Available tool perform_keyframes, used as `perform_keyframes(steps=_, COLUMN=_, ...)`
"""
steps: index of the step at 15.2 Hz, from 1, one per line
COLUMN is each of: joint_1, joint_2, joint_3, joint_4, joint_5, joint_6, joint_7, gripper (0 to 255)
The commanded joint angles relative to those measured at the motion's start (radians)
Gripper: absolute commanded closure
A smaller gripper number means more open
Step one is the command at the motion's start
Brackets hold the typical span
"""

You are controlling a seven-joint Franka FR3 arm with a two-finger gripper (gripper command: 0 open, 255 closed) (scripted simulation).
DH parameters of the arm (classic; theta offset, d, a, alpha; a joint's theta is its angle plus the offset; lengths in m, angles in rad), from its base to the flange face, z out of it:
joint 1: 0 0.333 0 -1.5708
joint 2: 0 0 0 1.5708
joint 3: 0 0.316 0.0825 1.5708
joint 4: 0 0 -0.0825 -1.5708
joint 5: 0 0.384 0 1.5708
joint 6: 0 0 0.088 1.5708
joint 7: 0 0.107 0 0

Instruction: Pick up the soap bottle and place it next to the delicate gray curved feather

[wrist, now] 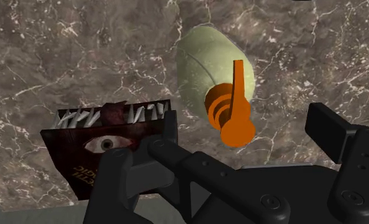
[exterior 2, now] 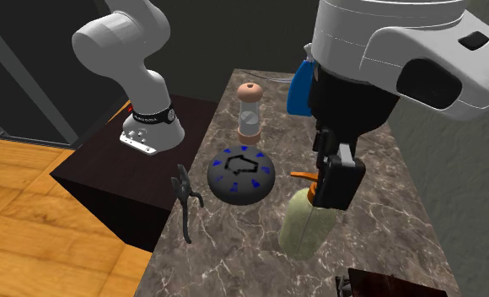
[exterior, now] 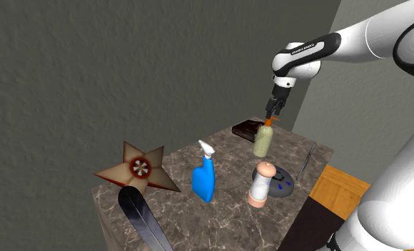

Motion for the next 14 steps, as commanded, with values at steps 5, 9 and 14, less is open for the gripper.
perform_keyframes(steps=5, joint_1=-0.002, joint_2=0.039, joint_3=-0.002, joint_4=-0.035, joint_5=0.020, joint_6=0.071, joint_7=-0.015, gripper=0)
perform_keyframes(steps=9, joint_1=-0.002, joint_2=0.049, joint_3=-0.002, joint_4=-0.047, joint_5=0.025, joint_6=0.092, joint_7=-0.018, gripper=0)
perform_keyframes(steps=14, joint_1=-0.002, joint_2=0.049, joint_3=-0.002, joint_4=-0.047, joint_5=0.025, joint_6=0.091, joint_7=-0.018, gripper=0)
